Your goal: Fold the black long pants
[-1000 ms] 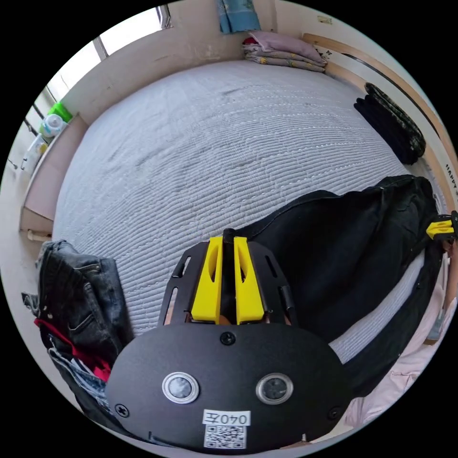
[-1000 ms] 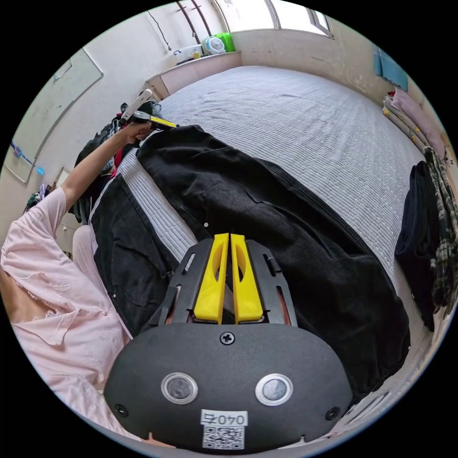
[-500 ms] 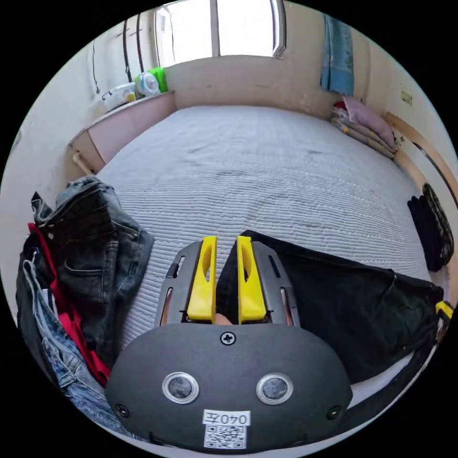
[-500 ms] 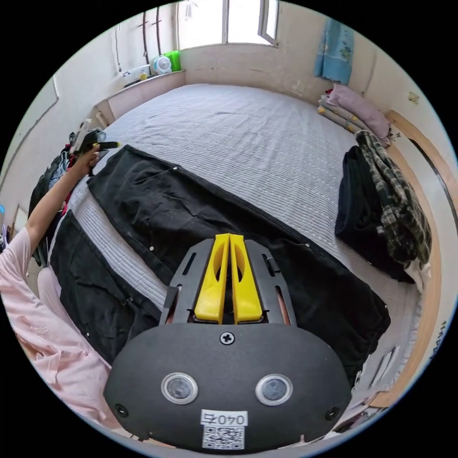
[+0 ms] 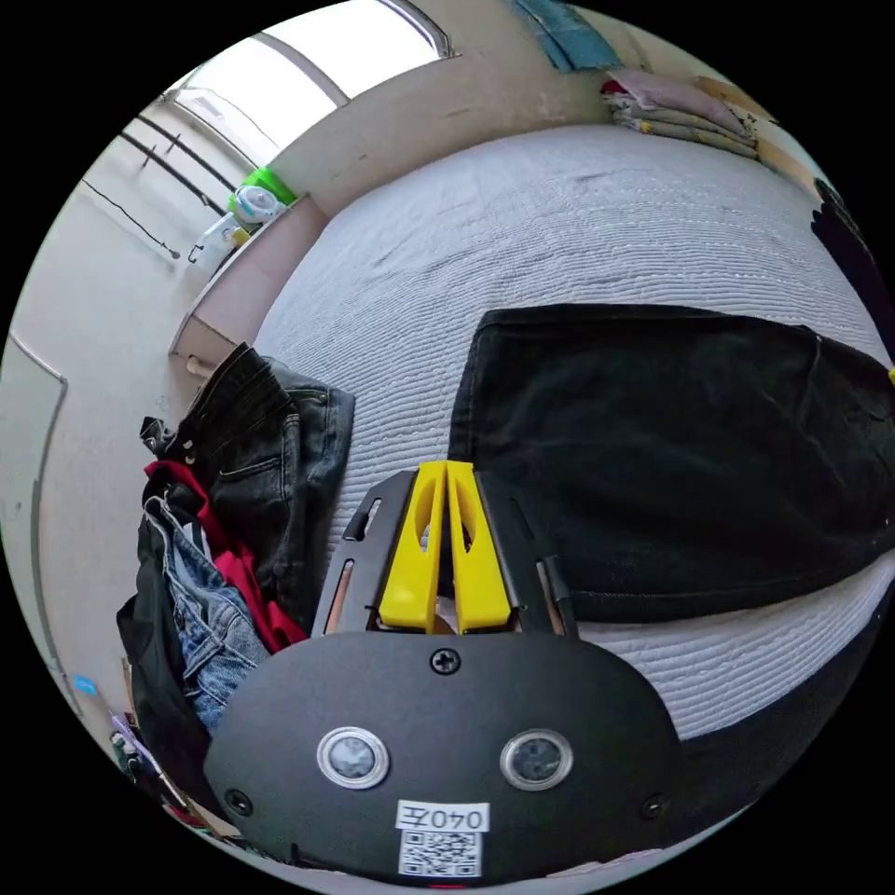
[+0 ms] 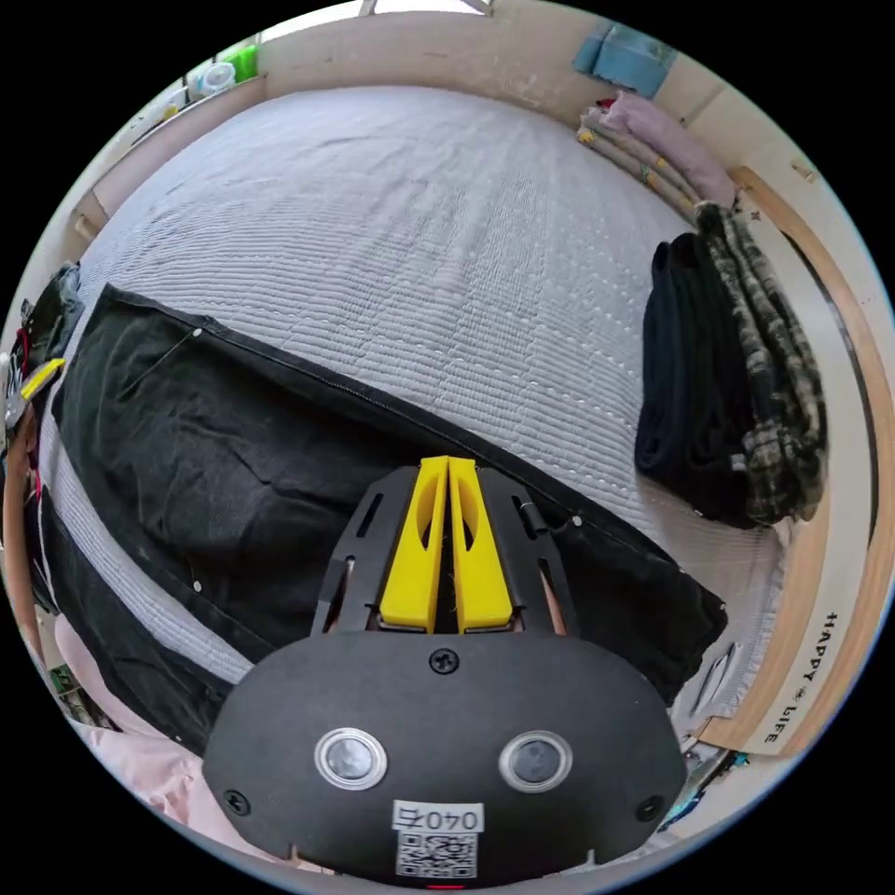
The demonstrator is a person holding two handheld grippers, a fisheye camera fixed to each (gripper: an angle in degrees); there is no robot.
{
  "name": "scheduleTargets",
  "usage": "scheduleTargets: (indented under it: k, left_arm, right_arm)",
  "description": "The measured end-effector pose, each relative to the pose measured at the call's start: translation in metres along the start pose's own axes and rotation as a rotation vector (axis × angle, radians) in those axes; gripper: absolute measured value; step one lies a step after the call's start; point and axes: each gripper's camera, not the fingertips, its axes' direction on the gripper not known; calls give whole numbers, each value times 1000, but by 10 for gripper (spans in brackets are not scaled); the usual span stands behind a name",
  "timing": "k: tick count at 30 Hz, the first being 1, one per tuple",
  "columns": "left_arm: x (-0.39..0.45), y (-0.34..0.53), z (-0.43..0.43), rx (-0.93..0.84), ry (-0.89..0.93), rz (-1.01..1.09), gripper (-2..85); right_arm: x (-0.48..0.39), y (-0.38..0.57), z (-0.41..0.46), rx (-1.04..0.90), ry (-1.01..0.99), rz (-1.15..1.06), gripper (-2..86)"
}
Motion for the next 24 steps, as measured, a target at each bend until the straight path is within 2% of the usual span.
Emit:
scheduleTargets:
  k: [3, 5, 6, 8, 9, 10, 13, 16, 18, 19, 20, 21, 23, 24]
  left_arm:
    - [25, 16, -43, 31, 68, 165, -9]
    - [33, 22, -20, -147, -107, 228, -9]
    - [29, 23, -26, -101, -109, 222, -9]
    - [-2, 2, -57, -152, -35, -8, -9]
    - [-3, -2, -72, -123, -53, -51, -9]
    - [8, -8, -111, -19, -44, -49, -9]
    - [97, -15, -210, 166, 75, 190, -9]
    - [210, -5, -273, 253, 60, 490, -9]
    - [250, -7, -267, 183, -2, 548, -9]
    - [262, -13, -246, 65, -19, 556, -9]
    - [259, -15, -254, 120, -39, 502, -9]
    - [258, -18, -257, 93, -45, 493, -9]
    - [253, -36, -285, 24, -79, 462, -9]
    - [250, -40, -297, 47, -74, 450, -9]
  right_arm:
    - [-11, 67, -41, 99, -36, -71, -10]
    - [-9, 113, -51, 115, -20, -70, -10]
    - [-3, 142, -55, 111, 10, -56, -10]
    - [16, 183, -62, 112, 56, -4, -10]
    - [29, 207, -66, 125, 62, 27, -10]
    - [42, 227, -69, 132, 44, 57, -10]
    - [60, 254, -67, 157, -57, 96, -10]
    - [56, 263, -54, 176, -122, 104, -10]
    - [50, 268, -41, 177, -170, 92, -10]
    - [48, 272, -27, 147, -181, 89, -10]
    - [47, 275, -18, 121, -181, 91, -10]
    - [46, 279, -1, 66, -194, 86, -10]
    - [52, 288, -9, 103, -224, 64, -10]
    - [63, 290, -22, 113, -260, 53, -10]
